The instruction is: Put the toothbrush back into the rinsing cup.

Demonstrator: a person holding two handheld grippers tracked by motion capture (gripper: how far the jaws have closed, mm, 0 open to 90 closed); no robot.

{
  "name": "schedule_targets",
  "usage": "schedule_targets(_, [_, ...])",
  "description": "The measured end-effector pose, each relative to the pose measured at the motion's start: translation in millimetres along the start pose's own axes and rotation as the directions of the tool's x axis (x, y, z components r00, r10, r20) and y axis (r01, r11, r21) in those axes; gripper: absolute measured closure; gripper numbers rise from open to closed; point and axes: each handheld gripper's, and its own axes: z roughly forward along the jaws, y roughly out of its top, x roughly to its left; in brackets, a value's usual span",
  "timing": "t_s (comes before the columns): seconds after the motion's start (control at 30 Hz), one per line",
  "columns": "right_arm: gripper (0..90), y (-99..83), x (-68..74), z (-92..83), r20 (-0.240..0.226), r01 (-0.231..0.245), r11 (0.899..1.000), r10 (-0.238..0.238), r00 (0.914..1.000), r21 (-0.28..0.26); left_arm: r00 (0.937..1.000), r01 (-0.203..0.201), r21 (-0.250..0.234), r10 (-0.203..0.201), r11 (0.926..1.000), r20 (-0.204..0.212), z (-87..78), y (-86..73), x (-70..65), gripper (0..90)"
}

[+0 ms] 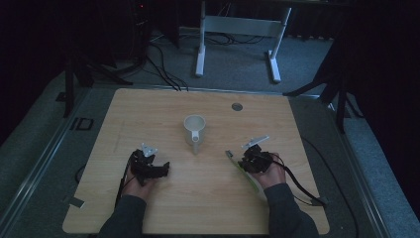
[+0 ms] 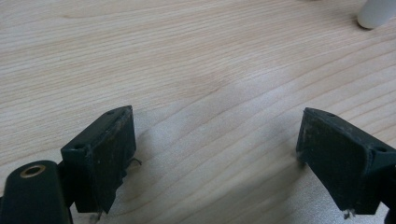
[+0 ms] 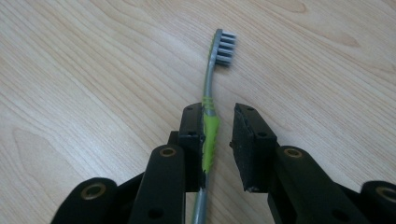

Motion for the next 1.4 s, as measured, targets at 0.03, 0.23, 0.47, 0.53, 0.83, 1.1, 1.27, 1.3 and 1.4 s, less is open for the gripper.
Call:
schedule_targets(0.03, [73.6,1.8,-0.1,0.0,0.001,-0.004,1.000,0.004,1.0000,0.008,1.0000,0.000,0.000,0.000,1.0000,0.000,0.0,0.0,0.0,12.8])
schedule_targets(0.23, [73.5,4.8,-0.8,1.1,-0.002,-0.005,1.000,0.006,1.0000,0.026,1.0000,0.000,0.000,0.000,1.0000,0.000,0.0,0.0,0.0,12.8])
schedule_targets(0.47, [73.6,7.0,-1.3,5.0,-0.005,-0.009,0.998,0.010,0.9999,0.058,1.0000,0.000,0.000,0.000,1.0000,0.000,0.0,0.0,0.0,12.9])
schedule_targets(0.53, [73.5,7.4,-1.8,6.5,-0.008,-0.008,0.998,0.008,0.9999,0.070,1.0000,0.000,0.000,0.000,1.0000,0.000,0.0,0.0,0.0,12.8])
schedule_targets(0.83, [73.7,8.1,-3.3,11.9,-0.016,-0.023,0.993,0.025,0.9996,0.118,1.0000,0.000,0.001,0.000,1.0000,0.000,0.0,0.0,-0.1,12.8])
schedule_targets(1.1, [74.3,8.3,-2.6,13.8,-0.022,-0.026,0.989,0.029,0.9993,0.142,1.0000,0.000,0.001,0.000,1.0000,0.000,0.0,0.0,-0.1,12.8])
schedule_targets(1.27, [74.7,7.9,-1.4,15.6,-0.024,-0.023,0.988,0.027,0.9994,0.152,1.0000,0.000,0.001,0.000,1.0000,0.000,0.0,0.0,-0.1,12.8])
schedule_targets(1.3, [74.8,7.9,-0.9,15.8,-0.024,-0.025,0.988,0.029,0.9993,0.155,1.0000,0.000,0.001,0.000,1.0000,0.000,0.0,0.0,-0.1,12.9])
schedule_targets(1.4, [75.6,7.8,0.2,16.9,-0.021,-0.023,0.986,0.027,0.9994,0.165,1.0000,0.000,0.001,0.000,1.0000,0.000,0.0,0.0,-0.1,12.9])
